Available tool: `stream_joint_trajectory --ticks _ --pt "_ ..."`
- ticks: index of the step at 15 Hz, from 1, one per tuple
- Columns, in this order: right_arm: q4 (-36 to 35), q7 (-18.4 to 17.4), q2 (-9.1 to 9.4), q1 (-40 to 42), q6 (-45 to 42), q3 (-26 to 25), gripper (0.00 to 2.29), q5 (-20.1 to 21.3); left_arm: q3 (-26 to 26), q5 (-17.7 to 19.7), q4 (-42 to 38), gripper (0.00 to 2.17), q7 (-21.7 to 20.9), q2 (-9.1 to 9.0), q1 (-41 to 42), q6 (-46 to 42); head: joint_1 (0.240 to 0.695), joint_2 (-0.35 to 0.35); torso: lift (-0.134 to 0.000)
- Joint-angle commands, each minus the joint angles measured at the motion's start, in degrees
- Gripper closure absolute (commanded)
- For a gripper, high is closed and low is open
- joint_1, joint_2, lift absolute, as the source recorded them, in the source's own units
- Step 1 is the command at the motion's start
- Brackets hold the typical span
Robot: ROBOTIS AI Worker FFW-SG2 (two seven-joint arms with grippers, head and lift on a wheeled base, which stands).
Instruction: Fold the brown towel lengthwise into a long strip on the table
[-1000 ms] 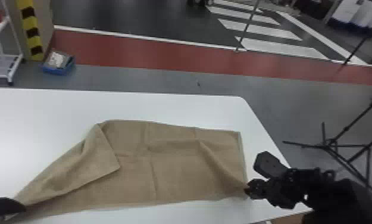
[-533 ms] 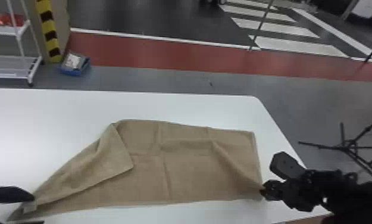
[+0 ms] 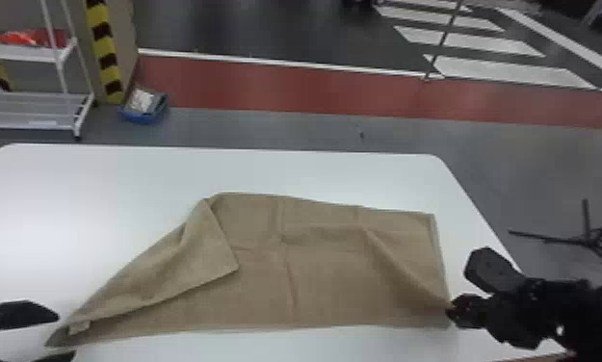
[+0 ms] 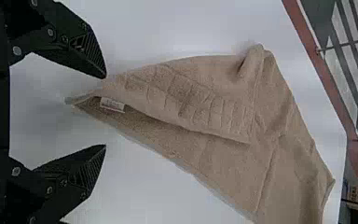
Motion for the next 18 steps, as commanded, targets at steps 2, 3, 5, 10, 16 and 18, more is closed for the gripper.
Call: stream_joint_trajectory --ticks 2,3,5,10,16,18 --pt "0.12 0.03 0.07 -0.25 0.00 0.32 2.12 -0.08 -0.02 -0.52 -2.01 0.52 0.31 -0.20 3.74 -4.15 0.695 -0.236 -0.093" --pt "0.20 0.03 0.07 -0.25 0.00 0.32 2.12 -0.08 -0.54 -0.96 -1.74 0.52 0.66 -0.20 3.74 -4.33 0.695 -0.244 -0.093" --pt "0.12 0.03 0.07 -0.25 0.18 0.32 2.12 -0.08 -0.89 -0.96 -1.74 0.52 1.10 -0.38 3.74 -4.68 0.695 -0.255 -0.093" --pt "0.12 0.03 -0.02 0.10 0.53 -0.04 2.12 -0.08 1.83 0.27 -5.61 0.52 2.77 -0.99 6.73 -7.67 0.695 -0.259 -0.093" --pt "0.12 0.12 -0.02 -0.25 1.23 0.32 2.12 0.18 -1.69 -0.70 -3.24 0.52 0.75 -0.55 5.41 -6.97 0.695 -0.294 -0.093" --pt "-0.06 0.21 -0.11 -0.08 1.23 0.05 2.12 0.18 -2.74 -1.31 -1.13 0.52 1.02 -0.55 3.30 -5.91 0.695 -0.299 -0.093"
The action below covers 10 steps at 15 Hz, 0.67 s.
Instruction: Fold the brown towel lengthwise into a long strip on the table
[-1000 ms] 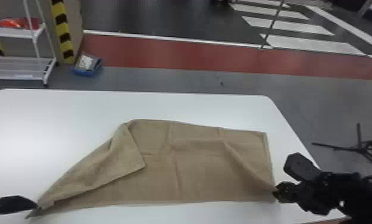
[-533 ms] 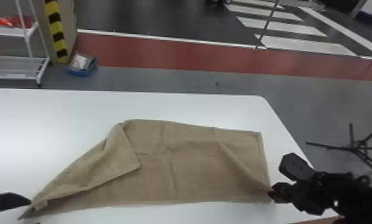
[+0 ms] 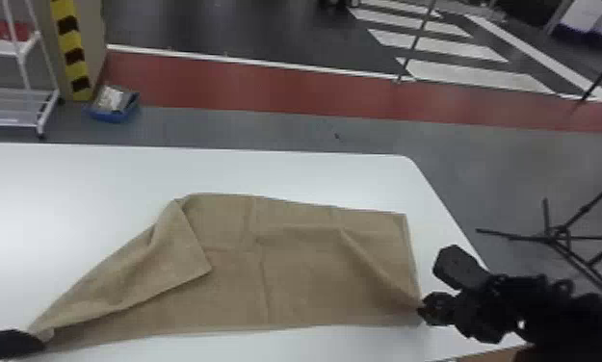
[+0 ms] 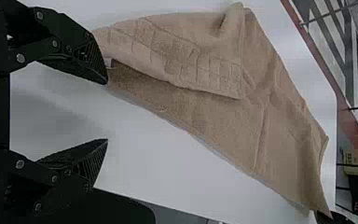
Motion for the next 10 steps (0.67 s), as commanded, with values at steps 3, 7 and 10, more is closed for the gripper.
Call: stream_joint_trajectory --ticks 3,7,10 --pt "-0.19 0.03 -0.23 0.45 0.24 -0.27 2.12 -0.08 -0.79 -1.56 3.68 0.51 1.52 -0.09 -3.68 2.21 0.695 -0.293 -0.093" --pt "-0.37 0.12 -0.23 0.54 0.24 -0.36 2.12 -0.08 -0.79 -3.14 6.14 0.51 1.52 0.61 -5.87 4.50 0.695 -0.266 -0.093" --pt "-0.54 0.12 -0.23 0.54 0.24 -0.36 2.12 -0.08 -0.79 -3.58 7.02 0.51 1.52 1.05 -6.31 4.67 0.695 -0.248 -0.093"
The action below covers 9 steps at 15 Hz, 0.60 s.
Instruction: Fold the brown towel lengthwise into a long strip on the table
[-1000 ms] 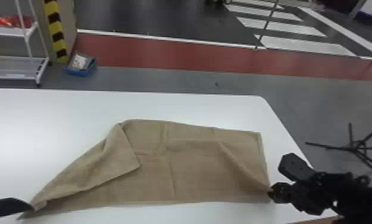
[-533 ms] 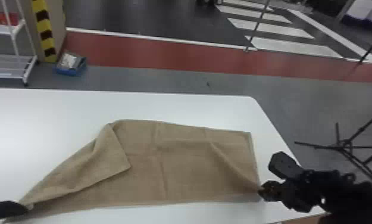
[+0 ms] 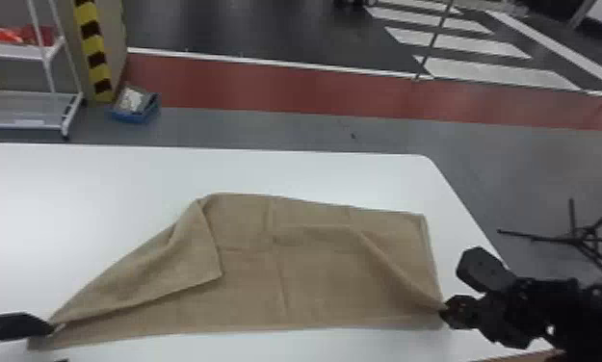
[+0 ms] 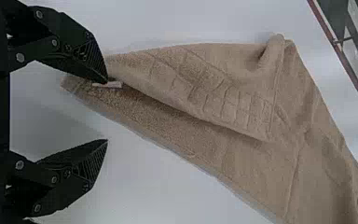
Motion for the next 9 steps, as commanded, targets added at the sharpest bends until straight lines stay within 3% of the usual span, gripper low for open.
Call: stream_joint_trajectory --ticks 1,4,6,8,9 --pt "-0.02 0.00 0.09 -0.02 0.00 0.00 2.12 0.00 0.01 -0.35 0.68 0.51 0.00 0.35 -0.26 0.06 0.695 -0.240 -0.093" --pt "-0.02 0.00 0.18 -0.11 0.00 0.00 2.12 -0.09 -0.17 -0.88 0.95 0.57 0.00 0.52 -0.52 0.06 0.695 -0.232 -0.093" --pt "-0.02 0.00 0.18 -0.11 0.00 0.00 2.12 -0.09 -0.17 -0.88 0.77 1.09 0.35 0.35 -0.61 0.06 0.695 -0.227 -0.093" --pt "-0.02 0.00 0.26 -0.11 0.00 0.00 2.12 -0.17 -0.35 -1.23 0.86 1.09 0.44 0.43 -0.61 -0.12 0.695 -0.225 -0.093" --pt "-0.02 -0.09 0.26 -0.20 0.00 -0.09 2.12 -0.17 -0.52 -1.49 0.86 1.41 0.53 0.43 -0.61 -0.12 0.695 -0.225 -0.093"
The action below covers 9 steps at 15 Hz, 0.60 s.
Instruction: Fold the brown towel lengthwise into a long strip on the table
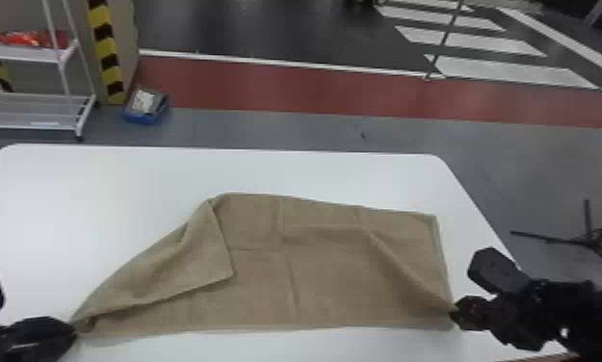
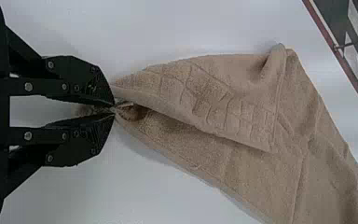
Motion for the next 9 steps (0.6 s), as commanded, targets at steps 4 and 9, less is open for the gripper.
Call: stream_joint_trajectory --ticks 4,9 --pt "-2.46 0.66 0.02 -1.82 2.64 -4.48 2.12 -5.56 2.60 0.11 -4.01 1.89 -0.11 0.03 1.78 -0.94 0.695 -0.226 -0.093" --pt "-5.44 2.85 -0.86 -8.32 10.72 -10.63 2.12 -16.19 12.45 6.00 -14.30 1.89 -5.47 -1.29 3.89 1.00 0.695 -0.220 -0.093"
